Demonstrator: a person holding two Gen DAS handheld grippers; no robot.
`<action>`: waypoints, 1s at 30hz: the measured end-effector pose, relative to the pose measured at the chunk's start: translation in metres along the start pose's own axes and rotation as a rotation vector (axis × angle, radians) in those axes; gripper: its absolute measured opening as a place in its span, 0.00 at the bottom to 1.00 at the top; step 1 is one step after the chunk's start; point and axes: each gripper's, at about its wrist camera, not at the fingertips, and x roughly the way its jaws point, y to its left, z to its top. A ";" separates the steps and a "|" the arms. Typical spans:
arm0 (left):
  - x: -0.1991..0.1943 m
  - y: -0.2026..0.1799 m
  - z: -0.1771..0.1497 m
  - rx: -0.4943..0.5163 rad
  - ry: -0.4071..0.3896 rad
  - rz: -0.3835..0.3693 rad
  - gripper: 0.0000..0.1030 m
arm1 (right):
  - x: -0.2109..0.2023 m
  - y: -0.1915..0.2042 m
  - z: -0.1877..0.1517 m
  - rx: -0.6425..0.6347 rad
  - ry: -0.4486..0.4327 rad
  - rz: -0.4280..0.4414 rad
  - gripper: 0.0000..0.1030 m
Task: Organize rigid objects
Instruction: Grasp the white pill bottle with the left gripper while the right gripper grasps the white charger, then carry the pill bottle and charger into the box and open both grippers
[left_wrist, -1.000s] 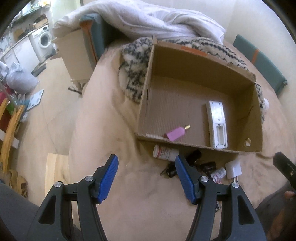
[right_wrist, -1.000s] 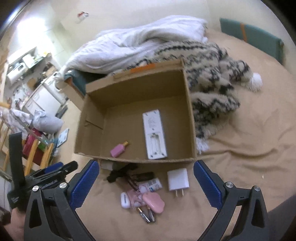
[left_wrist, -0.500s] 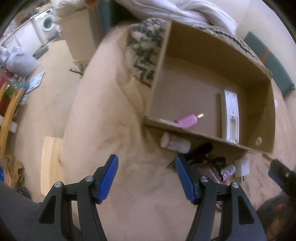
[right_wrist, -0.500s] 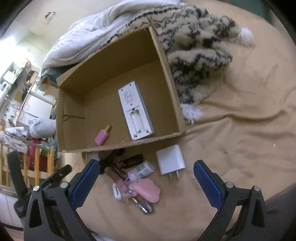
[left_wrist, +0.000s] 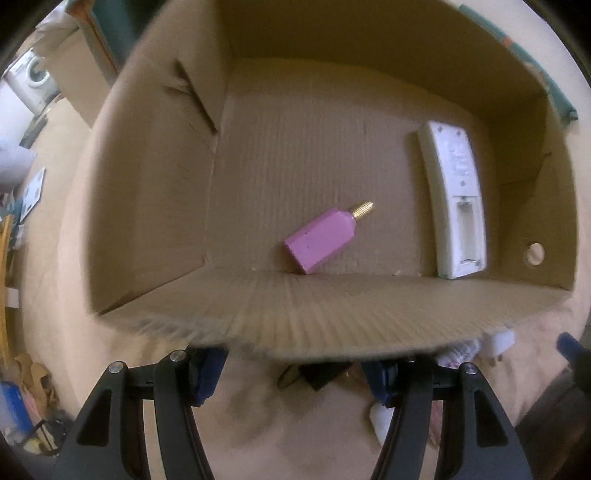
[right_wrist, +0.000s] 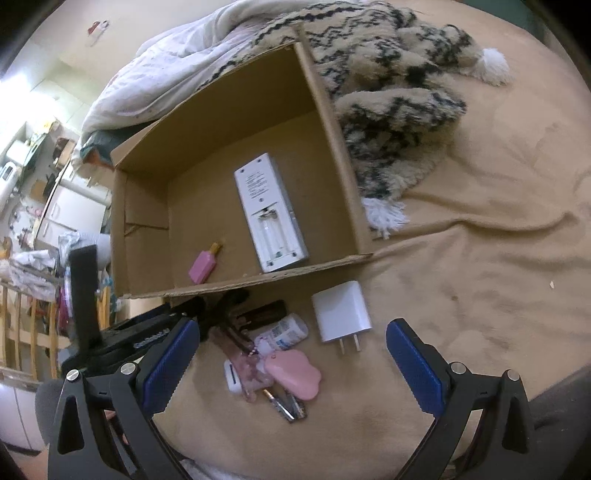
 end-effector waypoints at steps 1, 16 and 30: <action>0.004 0.000 0.001 -0.002 0.006 0.003 0.59 | 0.000 -0.004 0.000 0.013 0.003 0.002 1.00; 0.000 0.019 0.001 -0.093 0.013 -0.005 0.44 | 0.075 -0.008 0.017 -0.052 0.205 -0.205 0.66; -0.025 0.060 -0.007 -0.183 -0.046 0.111 0.44 | 0.081 0.003 0.015 -0.121 0.164 -0.274 0.43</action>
